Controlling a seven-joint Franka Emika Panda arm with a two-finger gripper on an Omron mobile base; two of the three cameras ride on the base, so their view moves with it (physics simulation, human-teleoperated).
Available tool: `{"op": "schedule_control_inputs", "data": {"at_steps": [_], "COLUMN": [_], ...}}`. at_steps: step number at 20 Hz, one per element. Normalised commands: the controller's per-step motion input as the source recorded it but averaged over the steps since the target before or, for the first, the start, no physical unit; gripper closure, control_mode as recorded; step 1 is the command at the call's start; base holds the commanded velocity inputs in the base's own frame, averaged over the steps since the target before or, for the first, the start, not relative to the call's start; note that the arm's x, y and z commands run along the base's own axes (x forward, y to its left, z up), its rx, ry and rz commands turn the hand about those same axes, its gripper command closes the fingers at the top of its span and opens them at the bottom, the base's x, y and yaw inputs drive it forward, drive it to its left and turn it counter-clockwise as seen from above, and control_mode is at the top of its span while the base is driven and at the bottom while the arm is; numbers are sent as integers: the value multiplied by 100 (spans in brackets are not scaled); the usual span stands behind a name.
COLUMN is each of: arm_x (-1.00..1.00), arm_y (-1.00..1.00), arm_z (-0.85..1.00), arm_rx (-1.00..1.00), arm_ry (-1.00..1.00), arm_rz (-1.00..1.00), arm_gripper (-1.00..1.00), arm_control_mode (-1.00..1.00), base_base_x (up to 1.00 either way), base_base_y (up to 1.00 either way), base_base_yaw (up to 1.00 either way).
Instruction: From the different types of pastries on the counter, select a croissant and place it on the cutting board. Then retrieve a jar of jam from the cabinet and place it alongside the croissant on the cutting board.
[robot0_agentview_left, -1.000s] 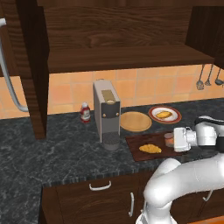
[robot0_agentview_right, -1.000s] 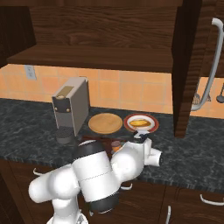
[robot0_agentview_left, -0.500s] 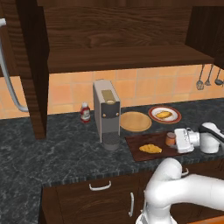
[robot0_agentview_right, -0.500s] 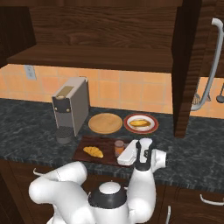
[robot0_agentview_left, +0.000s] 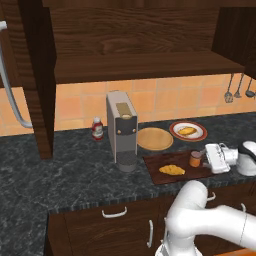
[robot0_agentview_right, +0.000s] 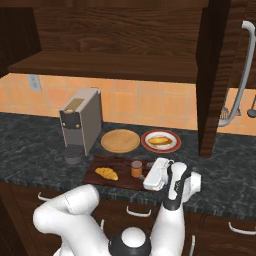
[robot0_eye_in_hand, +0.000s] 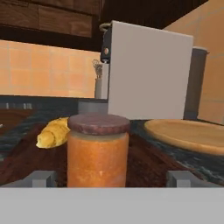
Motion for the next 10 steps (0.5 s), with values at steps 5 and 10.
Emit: {"op": "schedule_control_inputs", "data": {"at_steps": [5,10], "arm_x": [-39,-65], "arm_y": [-65,-10], "arm_z": [46,63], "arm_rx": [12,11], "arm_ry": [-11,4], "arm_rz": [1,-2], "arm_gripper": [-100,-100], "arm_control_mode": [-100,-100], "base_base_x": [0,0], "base_base_y": [0,0], "base_base_yaw": [0,0]}}
